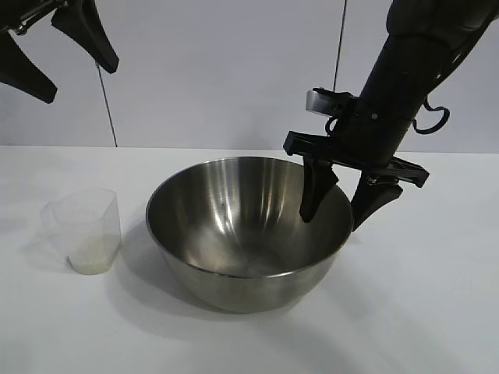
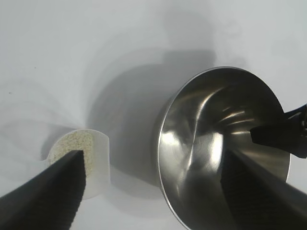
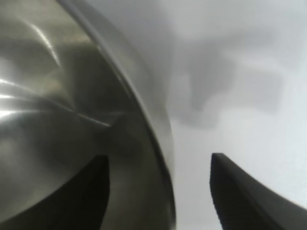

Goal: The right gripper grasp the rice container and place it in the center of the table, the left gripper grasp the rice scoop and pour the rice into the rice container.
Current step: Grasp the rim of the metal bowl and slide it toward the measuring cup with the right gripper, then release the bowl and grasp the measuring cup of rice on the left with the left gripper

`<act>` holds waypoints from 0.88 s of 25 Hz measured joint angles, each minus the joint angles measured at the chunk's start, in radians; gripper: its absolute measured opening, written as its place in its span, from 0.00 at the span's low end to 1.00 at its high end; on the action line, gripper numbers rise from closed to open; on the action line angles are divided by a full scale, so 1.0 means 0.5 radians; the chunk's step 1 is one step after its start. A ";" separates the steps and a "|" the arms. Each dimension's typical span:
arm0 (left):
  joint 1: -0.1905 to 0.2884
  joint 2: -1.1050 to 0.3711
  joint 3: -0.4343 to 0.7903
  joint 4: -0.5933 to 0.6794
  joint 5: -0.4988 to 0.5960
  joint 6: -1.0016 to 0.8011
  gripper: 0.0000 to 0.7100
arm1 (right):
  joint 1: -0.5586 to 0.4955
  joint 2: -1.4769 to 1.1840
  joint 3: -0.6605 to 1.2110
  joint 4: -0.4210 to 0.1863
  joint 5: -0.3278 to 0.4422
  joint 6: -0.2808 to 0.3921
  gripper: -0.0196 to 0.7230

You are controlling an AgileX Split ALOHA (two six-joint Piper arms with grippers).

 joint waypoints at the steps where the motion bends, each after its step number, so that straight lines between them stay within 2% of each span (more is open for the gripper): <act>1: 0.000 0.000 0.000 0.000 0.000 0.000 0.79 | 0.000 -0.004 0.000 -0.043 0.009 0.029 0.62; 3: 0.000 0.000 0.000 0.000 0.000 0.000 0.79 | 0.000 -0.027 0.000 -0.090 0.009 0.073 0.62; 8: 0.000 0.000 0.000 0.000 0.000 0.000 0.79 | 0.000 -0.164 0.000 -0.103 0.014 0.092 0.62; 16: 0.000 0.000 0.000 0.000 0.000 -0.002 0.79 | -0.134 -0.376 0.000 -0.106 0.212 0.121 0.62; 22: 0.000 0.000 0.000 0.001 0.000 -0.003 0.79 | -0.185 -0.676 0.000 -0.072 0.260 0.121 0.62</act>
